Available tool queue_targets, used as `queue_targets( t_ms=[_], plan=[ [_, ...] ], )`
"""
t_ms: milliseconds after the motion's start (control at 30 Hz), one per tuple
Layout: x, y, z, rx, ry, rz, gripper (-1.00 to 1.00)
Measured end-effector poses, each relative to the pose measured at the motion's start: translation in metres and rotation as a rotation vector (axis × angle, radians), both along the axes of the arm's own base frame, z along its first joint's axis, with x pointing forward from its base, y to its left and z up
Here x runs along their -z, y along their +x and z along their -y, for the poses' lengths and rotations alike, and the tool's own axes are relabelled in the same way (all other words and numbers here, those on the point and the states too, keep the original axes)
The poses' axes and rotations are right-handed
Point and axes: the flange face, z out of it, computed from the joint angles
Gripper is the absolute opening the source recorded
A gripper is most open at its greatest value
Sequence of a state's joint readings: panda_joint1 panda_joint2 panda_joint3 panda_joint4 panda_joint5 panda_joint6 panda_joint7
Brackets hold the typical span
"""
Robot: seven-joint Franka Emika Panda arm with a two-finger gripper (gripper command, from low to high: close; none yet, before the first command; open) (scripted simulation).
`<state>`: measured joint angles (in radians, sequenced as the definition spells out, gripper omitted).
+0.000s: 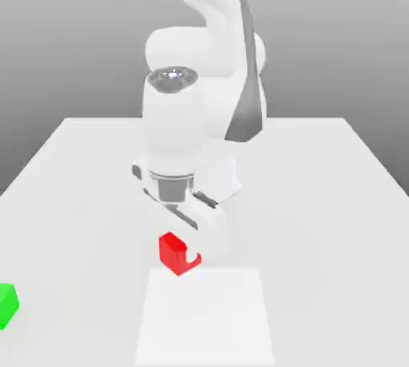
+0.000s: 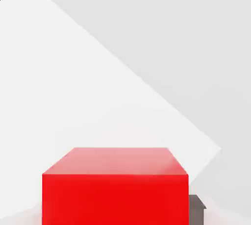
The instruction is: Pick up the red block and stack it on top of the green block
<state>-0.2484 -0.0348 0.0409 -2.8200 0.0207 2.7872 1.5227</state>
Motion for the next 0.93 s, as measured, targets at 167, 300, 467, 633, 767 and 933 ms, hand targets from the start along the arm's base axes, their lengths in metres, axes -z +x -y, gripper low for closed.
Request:
queue_targets(
  t_ms=[167, 300, 467, 633, 767, 933],
  plan=[
    [-0.013, 0.032, 0.084, 0.228, 0.008, 0.002, -1.00],
    [-0.022, 0.046, 0.157, 0.400, 0.007, 0.002, -1.00],
    [-0.026, 0.040, 0.251, 0.609, -0.002, -0.002, -1.00],
    [0.024, 0.037, 0.263, 0.634, -0.004, -0.003, 1.00],
    [0.024, 0.037, 0.263, 0.634, -0.004, -0.003, 1.00],
    [-0.011, 0.037, 0.264, 0.636, -0.004, -0.004, 1.00]
  ],
)
